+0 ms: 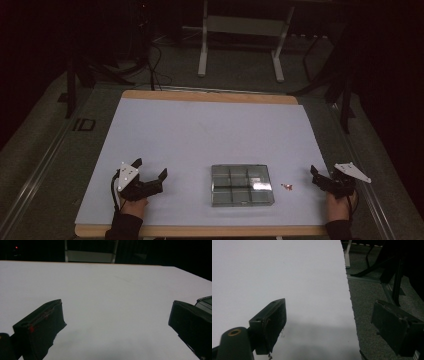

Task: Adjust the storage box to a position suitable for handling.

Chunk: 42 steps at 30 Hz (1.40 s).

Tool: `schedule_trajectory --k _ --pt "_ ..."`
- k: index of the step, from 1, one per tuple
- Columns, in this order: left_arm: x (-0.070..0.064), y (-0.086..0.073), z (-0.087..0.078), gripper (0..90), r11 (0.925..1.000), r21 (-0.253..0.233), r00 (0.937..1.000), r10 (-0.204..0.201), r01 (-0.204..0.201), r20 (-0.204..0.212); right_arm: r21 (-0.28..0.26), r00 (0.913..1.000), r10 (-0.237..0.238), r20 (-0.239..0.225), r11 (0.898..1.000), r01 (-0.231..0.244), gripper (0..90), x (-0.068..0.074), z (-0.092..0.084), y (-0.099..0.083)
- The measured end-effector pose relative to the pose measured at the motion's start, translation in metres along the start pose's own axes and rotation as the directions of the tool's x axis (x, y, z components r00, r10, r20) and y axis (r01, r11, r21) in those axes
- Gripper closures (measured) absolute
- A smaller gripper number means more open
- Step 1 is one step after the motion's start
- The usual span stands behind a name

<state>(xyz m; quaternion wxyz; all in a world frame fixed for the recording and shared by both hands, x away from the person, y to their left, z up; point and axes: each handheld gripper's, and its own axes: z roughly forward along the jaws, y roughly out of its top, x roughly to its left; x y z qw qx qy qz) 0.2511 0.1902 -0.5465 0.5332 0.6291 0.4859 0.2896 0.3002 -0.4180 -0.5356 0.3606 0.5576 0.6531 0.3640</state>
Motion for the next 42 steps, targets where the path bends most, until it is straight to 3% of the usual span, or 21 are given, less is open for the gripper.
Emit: schedule_trajectory --k 20,29,33,36,38,42 --pt "0.002 0.001 0.001 0.5 0.9998 0.01 0.9999 -0.016 0.016 -0.005 -0.012 0.9996 0.026 -0.008 1.0 -0.026 13.1 -0.003 -0.001 0.0" --pt "-0.001 0.001 0.001 0.6 0.9997 0.015 0.9998 0.017 -0.017 -0.006 0.019 0.9993 0.027 -0.025 0.999 -0.026 14.0 -0.004 0.002 0.001" --pt "0.0 0.002 0.004 0.6 0.9992 0.038 0.9998 0.012 -0.013 0.014 0.047 0.9954 0.059 -0.076 0.997 -0.056 14.4 -0.008 0.004 0.002" --pt "0.002 0.004 0.007 0.6 0.9983 0.058 0.9986 -0.009 0.006 0.053 0.048 0.9932 0.066 -0.096 0.997 -0.061 14.4 -0.008 0.004 0.005" --pt "0.002 0.007 0.008 0.5 0.9975 0.068 0.9968 -0.024 0.019 0.076 0.051 0.9919 0.063 -0.11 0.997 -0.057 14.4 -0.008 0.003 0.007" --pt "-0.002 0.014 0.009 0.5 0.9965 0.083 0.9917 -0.013 0.002 0.128 0.063 0.9855 0.046 -0.163 0.997 -0.037 14.4 -0.005 0.002 0.011"
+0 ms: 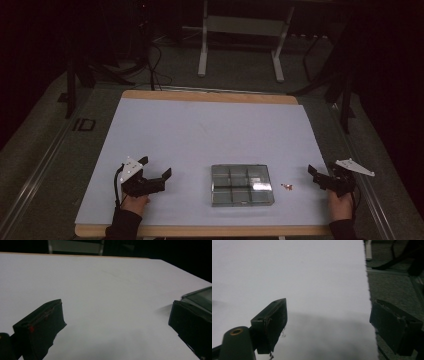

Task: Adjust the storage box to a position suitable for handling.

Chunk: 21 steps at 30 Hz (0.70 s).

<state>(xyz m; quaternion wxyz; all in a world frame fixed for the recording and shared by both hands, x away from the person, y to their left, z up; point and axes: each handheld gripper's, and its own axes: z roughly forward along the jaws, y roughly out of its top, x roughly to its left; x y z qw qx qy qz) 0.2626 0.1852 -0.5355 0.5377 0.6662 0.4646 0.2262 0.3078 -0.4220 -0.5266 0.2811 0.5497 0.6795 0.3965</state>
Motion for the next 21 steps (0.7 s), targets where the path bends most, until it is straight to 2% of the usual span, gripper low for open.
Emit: schedule_trajectory --k 2,5,7,10,11,12,13,16,18,20,21 --pt "-0.004 0.003 0.0 0.6 0.9999 0.012 0.9995 -0.005 0.005 0.031 0.009 0.9997 -0.024 -0.01 1.0 0.024 14.4 0.003 -0.001 0.002" --pt "-0.012 0.007 0.001 0.5 0.9992 0.037 0.9972 0.01 -0.013 0.074 -0.012 0.9969 -0.072 -0.032 0.997 0.072 14.4 0.009 -0.006 0.007" --pt "-0.018 0.009 0.001 0.5 0.9985 0.048 0.9935 0.021 -0.027 0.112 -0.032 0.9927 -0.099 -0.069 0.995 0.097 14.2 0.013 -0.01 0.011" --pt "-0.027 0.012 0.001 0.6 0.9964 0.058 0.9901 0.054 -0.062 0.129 -0.064 0.982 -0.135 -0.132 0.99 0.128 13.2 0.02 -0.016 0.016" --pt "-0.027 0.012 0.001 0.5 0.9964 0.058 0.9901 0.054 -0.062 0.129 -0.064 0.982 -0.135 -0.132 0.99 0.128 13.2 0.02 -0.016 0.016" --pt "-0.032 0.015 0.001 0.5 0.9954 0.06 0.9864 0.065 -0.075 0.151 -0.065 0.9788 -0.142 -0.147 0.989 0.134 13.2 0.021 -0.017 0.018" --pt "-0.034 0.016 0.001 0.5 0.9948 0.059 0.9858 0.074 -0.084 0.151 -0.068 0.9717 -0.161 -0.173 0.986 0.151 13.2 0.025 -0.019 0.021" --pt "-0.039 0.02 -0.001 0.5 0.9943 0.054 0.9793 0.081 -0.092 0.186 -0.08 0.959 -0.166 -0.23 0.985 0.151 13.2 0.028 -0.023 0.026" --pt "-0.043 0.022 -0.001 0.5 0.9924 0.047 0.973 0.102 -0.114 0.207 -0.101 0.9471 -0.182 -0.265 0.982 0.16 13.2 0.03 -0.026 0.029" --pt "-0.046 0.024 -0.001 0.6 0.9902 0.041 0.9671 0.121 -0.133 0.224 -0.127 0.9238 -0.216 -0.316 0.975 0.185 13.3 0.031 -0.028 0.031" --pt "-0.047 0.024 -0.001 0.5 0.9896 0.039 0.9646 0.126 -0.138 0.232 -0.136 0.9084 -0.239 -0.343 0.97 0.203 13.6 0.032 -0.028 0.032"
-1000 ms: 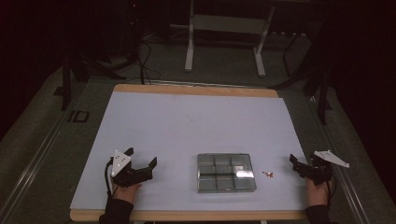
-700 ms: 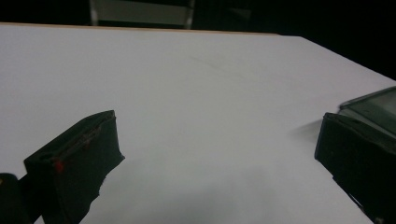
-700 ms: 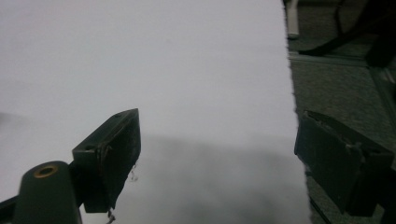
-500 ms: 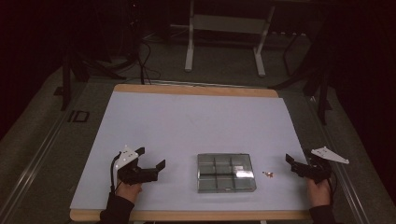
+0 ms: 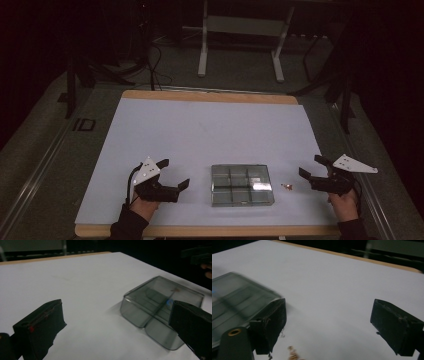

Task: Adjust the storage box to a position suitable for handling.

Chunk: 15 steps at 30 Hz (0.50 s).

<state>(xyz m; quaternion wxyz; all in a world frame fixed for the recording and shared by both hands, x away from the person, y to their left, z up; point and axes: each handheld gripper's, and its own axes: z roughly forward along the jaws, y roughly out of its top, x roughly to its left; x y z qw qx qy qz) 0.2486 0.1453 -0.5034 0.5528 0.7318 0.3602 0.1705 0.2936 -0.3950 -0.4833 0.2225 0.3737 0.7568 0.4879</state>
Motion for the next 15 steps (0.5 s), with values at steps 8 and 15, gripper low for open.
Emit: schedule_trajectory --k 8,15 --pt "-0.009 0.005 0.005 0.6 0.9972 0.062 0.9957 0.037 -0.042 0.085 0.024 0.9778 -0.064 -0.2 0.997 0.07 13.6 0.011 0.006 0.003" --pt "-0.019 0.007 0.015 4.9 0.9912 0.098 0.9883 0.076 -0.089 0.133 0.064 0.929 -0.071 -0.363 0.993 0.101 12.8 0.021 0.013 0.005"
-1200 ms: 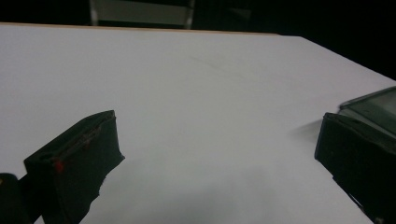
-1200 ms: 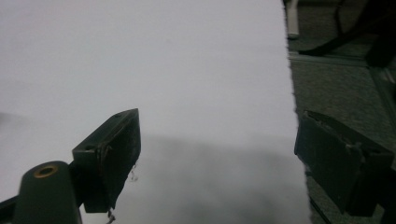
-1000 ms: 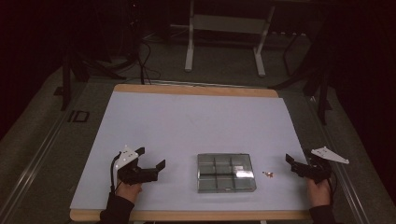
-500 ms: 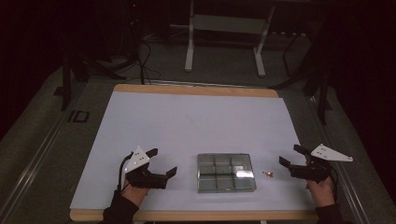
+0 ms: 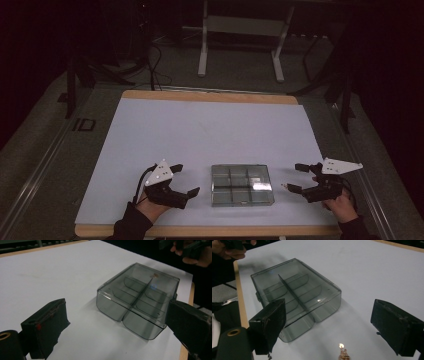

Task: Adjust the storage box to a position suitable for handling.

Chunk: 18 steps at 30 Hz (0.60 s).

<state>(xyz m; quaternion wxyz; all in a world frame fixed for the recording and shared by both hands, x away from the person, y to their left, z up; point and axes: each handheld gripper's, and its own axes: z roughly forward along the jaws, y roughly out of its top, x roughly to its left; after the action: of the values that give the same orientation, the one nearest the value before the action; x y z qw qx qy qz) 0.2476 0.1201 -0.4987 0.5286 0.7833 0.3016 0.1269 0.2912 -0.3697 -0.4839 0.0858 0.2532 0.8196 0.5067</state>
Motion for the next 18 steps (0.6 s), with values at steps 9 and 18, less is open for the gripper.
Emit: schedule_trajectory --k 9,18 --pt "-0.008 0.001 0.017 16.6 0.9953 0.083 0.9971 0.046 -0.051 0.06 0.138 0.996 -0.087 0.021 0.987 0.084 19.0 0.012 0.021 -0.001" --pt "-0.008 -0.01 0.033 54.8 0.98 0.187 0.9934 0.049 -0.068 0.104 0.233 0.984 -0.172 -0.046 0.956 0.178 63.3 0.02 0.038 -0.01"
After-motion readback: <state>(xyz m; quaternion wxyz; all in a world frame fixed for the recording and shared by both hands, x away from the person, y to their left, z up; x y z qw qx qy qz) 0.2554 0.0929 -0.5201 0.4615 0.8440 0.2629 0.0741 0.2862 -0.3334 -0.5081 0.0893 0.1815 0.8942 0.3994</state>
